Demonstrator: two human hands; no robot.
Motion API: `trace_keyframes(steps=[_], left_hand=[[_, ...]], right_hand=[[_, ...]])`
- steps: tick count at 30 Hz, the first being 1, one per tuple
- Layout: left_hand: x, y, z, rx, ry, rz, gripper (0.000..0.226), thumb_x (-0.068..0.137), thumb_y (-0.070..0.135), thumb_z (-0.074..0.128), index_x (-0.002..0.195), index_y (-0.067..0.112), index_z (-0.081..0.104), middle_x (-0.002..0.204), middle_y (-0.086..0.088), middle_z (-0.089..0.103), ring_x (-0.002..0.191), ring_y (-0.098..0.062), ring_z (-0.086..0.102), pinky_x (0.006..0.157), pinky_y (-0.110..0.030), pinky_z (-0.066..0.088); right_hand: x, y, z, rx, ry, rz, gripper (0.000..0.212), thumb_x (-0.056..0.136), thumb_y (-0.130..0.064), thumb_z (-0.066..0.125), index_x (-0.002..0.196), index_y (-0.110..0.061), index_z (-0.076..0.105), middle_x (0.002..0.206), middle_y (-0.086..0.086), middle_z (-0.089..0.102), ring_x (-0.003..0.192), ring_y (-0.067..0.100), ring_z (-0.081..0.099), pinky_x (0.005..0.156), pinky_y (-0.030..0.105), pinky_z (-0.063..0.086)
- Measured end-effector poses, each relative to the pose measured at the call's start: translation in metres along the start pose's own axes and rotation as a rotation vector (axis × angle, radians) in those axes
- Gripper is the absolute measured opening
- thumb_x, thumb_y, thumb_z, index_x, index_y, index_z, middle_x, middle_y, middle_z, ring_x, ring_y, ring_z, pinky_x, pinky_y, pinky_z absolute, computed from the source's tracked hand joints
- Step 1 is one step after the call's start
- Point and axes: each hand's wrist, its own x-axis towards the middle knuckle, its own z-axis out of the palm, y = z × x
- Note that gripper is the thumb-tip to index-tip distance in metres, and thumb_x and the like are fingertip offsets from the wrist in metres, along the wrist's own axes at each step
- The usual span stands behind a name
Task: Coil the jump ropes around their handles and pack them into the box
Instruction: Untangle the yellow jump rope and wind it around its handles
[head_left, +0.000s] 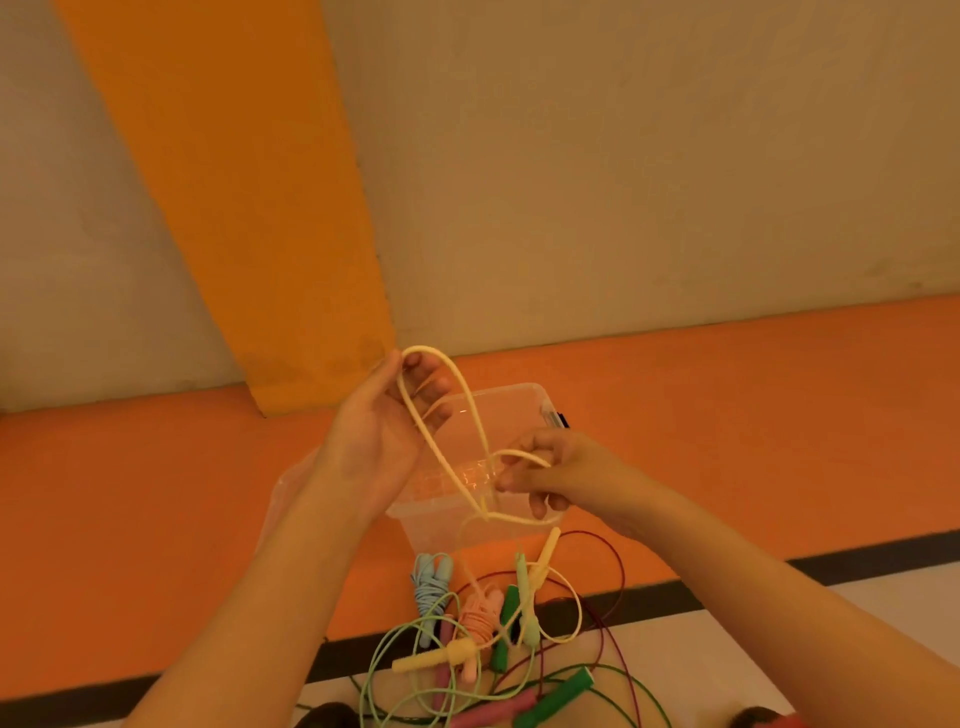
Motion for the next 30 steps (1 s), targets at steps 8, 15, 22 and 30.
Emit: trace_keyframes(steps=[8,15,22,30], left_hand=[[-0.003,-0.006,0.0,0.051,-0.12,-0.062,0.021,0.081,0.02,0.047,0.071,0.014,0.064,0.072,-0.001,0.068,0.06,-0.015,0.062,0.054,-0.025,0.049],[-0.002,-0.005,-0.012,0.183,-0.169,-0.045,0.012,0.085,0.021,0.041,0.081,0.012,0.048,0.051,0.004,0.042,0.039,-0.007,0.034,0.042,-0.022,0.02],[0.001,-0.008,-0.028,0.599,-0.085,0.088,0.029,0.097,0.028,0.047,0.09,0.011,0.069,0.047,0.007,0.028,0.04,-0.008,0.027,0.043,-0.02,0.027],[0.007,-0.023,-0.034,0.998,-0.001,0.06,0.031,0.096,0.041,0.048,0.106,0.021,0.069,0.098,0.003,0.071,0.089,-0.014,0.067,0.08,-0.028,0.048]], right_hand=[[0.006,0.009,0.022,0.123,0.194,-0.061,0.02,0.08,-0.004,0.072,0.094,-0.005,0.058,0.085,0.004,0.067,0.043,0.01,0.049,0.042,0.018,0.037],[0.009,0.001,0.011,0.3,0.345,-0.106,0.018,0.089,-0.014,0.063,0.095,0.002,0.058,0.081,0.009,0.062,0.047,0.008,0.05,0.042,0.018,0.033],[0.006,-0.007,-0.003,0.356,0.419,-0.118,0.014,0.091,-0.014,0.06,0.08,-0.007,0.058,0.053,-0.008,0.056,0.044,0.005,0.046,0.042,0.018,0.032],[0.013,0.0,0.002,0.271,0.388,-0.155,0.012,0.089,-0.016,0.065,0.084,-0.008,0.057,0.077,0.006,0.061,0.054,0.011,0.059,0.041,0.019,0.032]])
